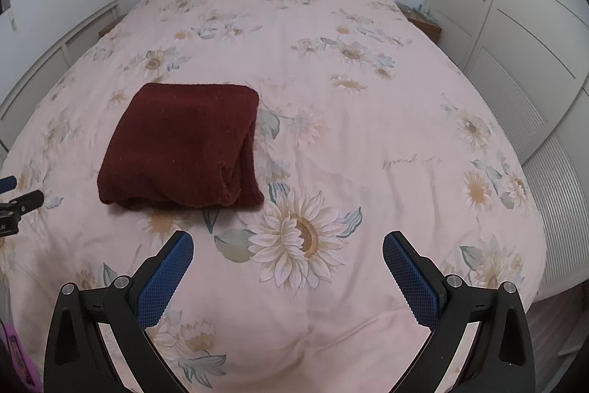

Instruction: Fold small clothes

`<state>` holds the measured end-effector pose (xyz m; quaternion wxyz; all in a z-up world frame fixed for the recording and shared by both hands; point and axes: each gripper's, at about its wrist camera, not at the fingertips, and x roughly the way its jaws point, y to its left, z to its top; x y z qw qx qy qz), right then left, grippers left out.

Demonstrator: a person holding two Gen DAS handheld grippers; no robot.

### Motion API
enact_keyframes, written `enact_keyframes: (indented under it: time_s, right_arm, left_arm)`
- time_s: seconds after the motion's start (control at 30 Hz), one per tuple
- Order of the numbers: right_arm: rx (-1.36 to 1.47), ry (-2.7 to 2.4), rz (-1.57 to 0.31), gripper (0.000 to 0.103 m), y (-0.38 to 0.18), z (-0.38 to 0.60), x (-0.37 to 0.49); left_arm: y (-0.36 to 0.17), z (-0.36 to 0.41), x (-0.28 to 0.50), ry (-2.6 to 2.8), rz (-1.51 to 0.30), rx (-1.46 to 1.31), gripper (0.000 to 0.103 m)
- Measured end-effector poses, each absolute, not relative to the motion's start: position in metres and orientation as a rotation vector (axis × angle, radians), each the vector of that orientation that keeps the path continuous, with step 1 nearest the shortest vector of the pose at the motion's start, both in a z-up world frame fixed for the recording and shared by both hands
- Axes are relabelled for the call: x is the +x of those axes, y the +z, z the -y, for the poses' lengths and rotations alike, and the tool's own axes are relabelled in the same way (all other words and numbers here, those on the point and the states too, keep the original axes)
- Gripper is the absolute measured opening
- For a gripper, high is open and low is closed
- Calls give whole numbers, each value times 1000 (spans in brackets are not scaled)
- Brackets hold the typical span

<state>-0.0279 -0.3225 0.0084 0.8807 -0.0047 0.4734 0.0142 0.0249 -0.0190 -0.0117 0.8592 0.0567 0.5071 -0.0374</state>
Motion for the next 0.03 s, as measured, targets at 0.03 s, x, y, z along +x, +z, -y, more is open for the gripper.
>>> enact_keyframes:
  time_s: [0.03]
  right_arm:
    - [-10,30,-986,103,8,322,-28]
  left_arm:
    - [-11,19,25,-82,-1065,121,102]
